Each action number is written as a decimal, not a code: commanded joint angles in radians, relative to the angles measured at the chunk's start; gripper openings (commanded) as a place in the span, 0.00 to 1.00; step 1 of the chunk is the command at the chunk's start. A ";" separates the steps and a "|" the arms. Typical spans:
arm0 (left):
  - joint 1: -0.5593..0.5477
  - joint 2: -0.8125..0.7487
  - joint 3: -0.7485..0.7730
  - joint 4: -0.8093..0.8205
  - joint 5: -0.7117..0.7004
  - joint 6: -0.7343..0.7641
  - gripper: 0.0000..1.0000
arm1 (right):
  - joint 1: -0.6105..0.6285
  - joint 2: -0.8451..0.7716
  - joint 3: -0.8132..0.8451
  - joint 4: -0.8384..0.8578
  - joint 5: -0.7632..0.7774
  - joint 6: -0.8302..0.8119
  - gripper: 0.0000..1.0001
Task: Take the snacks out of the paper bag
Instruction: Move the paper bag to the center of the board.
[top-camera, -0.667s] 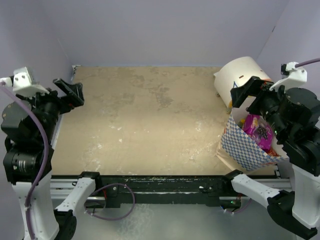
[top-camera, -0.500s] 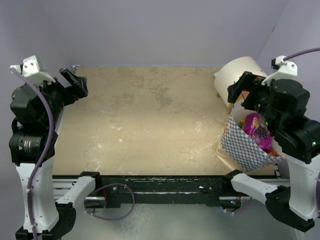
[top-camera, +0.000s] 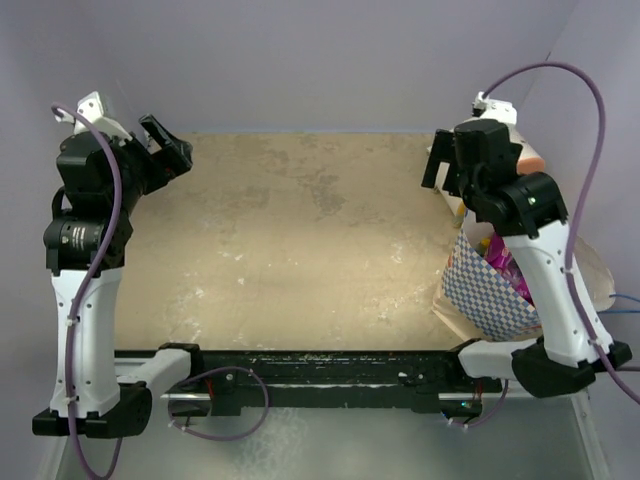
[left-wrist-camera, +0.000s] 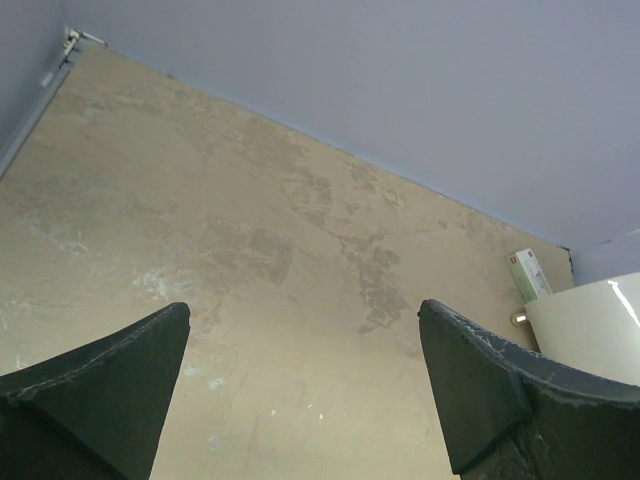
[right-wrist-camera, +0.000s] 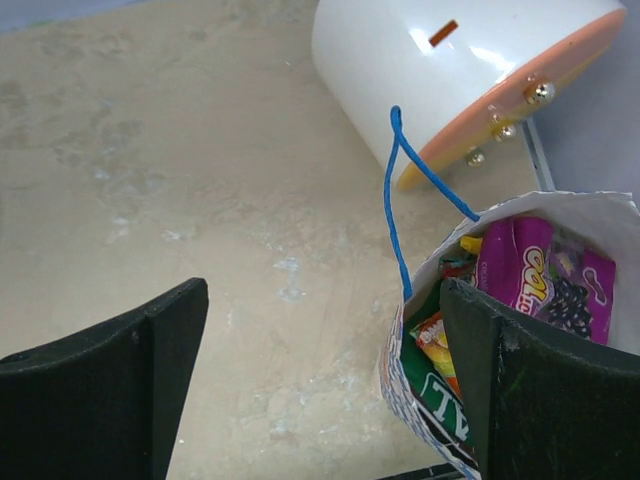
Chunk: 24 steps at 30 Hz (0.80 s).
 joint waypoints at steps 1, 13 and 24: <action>-0.004 0.047 -0.018 0.024 0.085 -0.082 0.99 | -0.004 0.052 0.000 -0.048 0.110 0.049 0.99; -0.004 0.006 -0.207 0.075 0.281 -0.260 0.99 | -0.110 0.101 -0.209 0.141 0.139 -0.064 1.00; -0.004 -0.092 -0.156 -0.049 0.317 -0.188 0.99 | -0.119 0.140 -0.378 0.454 0.087 -0.234 0.73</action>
